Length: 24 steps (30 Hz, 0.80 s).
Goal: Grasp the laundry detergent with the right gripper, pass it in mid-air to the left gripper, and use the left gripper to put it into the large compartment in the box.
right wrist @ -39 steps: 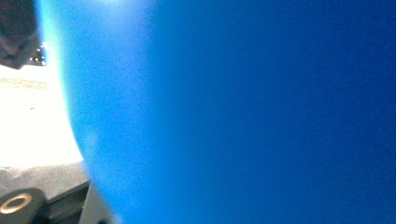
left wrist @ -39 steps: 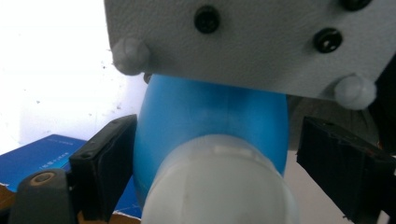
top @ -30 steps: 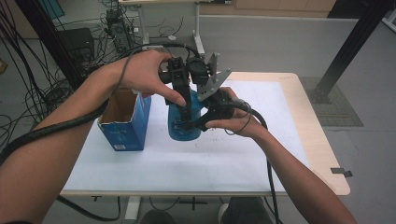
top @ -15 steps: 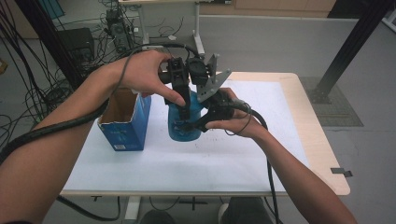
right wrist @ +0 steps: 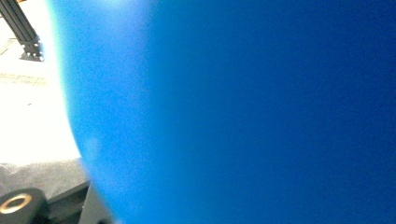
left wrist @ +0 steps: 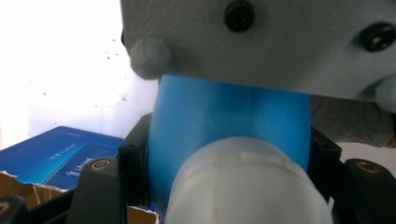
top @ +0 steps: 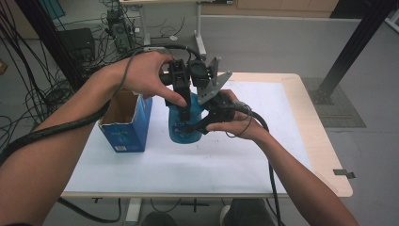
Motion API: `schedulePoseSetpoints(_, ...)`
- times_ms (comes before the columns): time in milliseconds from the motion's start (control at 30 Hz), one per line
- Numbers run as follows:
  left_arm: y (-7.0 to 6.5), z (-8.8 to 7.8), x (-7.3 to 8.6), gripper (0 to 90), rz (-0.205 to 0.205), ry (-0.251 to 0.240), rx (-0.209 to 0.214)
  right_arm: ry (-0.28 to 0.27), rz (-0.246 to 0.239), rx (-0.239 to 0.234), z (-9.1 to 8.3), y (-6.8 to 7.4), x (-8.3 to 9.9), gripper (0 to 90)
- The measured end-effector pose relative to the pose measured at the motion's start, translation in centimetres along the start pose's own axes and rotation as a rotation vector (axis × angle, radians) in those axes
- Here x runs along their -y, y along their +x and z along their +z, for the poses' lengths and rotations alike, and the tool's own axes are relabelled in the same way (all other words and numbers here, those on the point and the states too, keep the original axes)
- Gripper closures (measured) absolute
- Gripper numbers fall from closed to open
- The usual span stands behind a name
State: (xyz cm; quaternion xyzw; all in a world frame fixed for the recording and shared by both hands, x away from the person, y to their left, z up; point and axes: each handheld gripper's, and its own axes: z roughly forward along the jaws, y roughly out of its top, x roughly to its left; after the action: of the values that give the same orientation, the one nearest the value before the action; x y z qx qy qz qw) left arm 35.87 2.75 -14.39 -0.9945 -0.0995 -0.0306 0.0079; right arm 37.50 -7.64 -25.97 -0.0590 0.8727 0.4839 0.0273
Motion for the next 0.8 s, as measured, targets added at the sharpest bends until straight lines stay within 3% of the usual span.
schedulePoseSetpoints(800,-0.08,0.33,0.03,37.1,0.009,0.015,-0.011,0.019,0.006,-0.003,0.25,0.03,0.08,43.1)
